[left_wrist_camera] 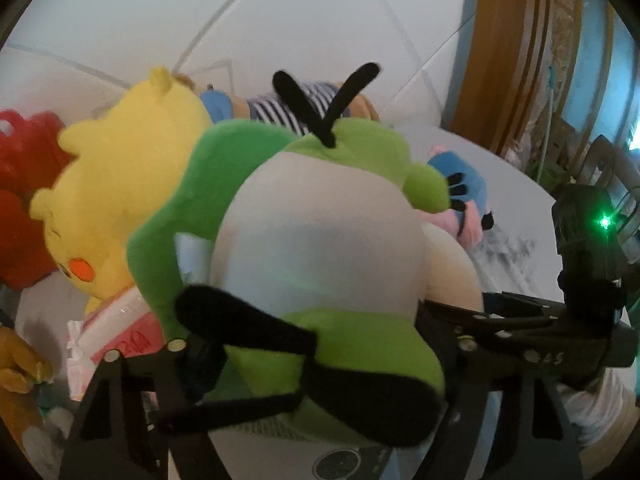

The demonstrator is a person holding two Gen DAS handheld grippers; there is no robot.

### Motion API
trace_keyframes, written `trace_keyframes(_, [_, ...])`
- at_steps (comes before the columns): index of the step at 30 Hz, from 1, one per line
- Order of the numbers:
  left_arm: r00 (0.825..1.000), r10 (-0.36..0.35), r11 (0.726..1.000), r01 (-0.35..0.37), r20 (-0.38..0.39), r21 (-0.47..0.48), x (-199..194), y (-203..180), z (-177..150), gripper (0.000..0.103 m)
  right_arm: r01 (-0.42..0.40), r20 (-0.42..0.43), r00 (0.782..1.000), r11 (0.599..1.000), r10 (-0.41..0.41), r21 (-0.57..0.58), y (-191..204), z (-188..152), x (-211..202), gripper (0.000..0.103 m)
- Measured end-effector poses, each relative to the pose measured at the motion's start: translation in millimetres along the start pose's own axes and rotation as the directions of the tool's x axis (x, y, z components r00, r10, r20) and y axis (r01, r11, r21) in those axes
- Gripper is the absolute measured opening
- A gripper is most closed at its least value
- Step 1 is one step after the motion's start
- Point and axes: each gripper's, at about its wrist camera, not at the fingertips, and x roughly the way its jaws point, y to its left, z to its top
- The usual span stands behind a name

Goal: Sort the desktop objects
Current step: 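Grasp the green frog plush with the left tool while the right tool clamps it, then lift the frog plush with both tools and carry it over the blue crate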

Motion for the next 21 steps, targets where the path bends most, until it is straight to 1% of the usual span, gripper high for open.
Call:
trace_keyframes(2, [1.000,0.000,1.000,0.000,0.010,-0.005,-9,-1,0,0.073,0.021,0.013,1.000,0.999,-0.021,-0.030,9,1,-8,0.077])
trace_keyframes(6, [0.999,0.004,1.000,-0.003,0.034,-0.015,-30,-3,0,0.072,0.048,0.043,0.998,0.995,-0.045,-0.087,29,-1,-30,0.075])
trace_keyframes(11, [0.995,0.016,1.000,-0.014,0.100,-0.026,-81,-4,5,0.072,0.035,0.084,0.996,0.990,-0.024,-0.134,61,-1,-64,0.075])
trace_keyframes(15, [0.986,0.033,0.999,-0.027,0.164,-0.039,-129,-2,3,0.072,0.022,0.123,0.992,0.983,0.001,-0.184,96,-3,-93,0.075])
trace_keyframes(21, [0.964,0.073,0.996,-0.056,0.256,-0.072,-206,11,-13,0.072,-0.008,0.171,0.984,0.962,0.056,-0.273,158,-19,-133,0.075])
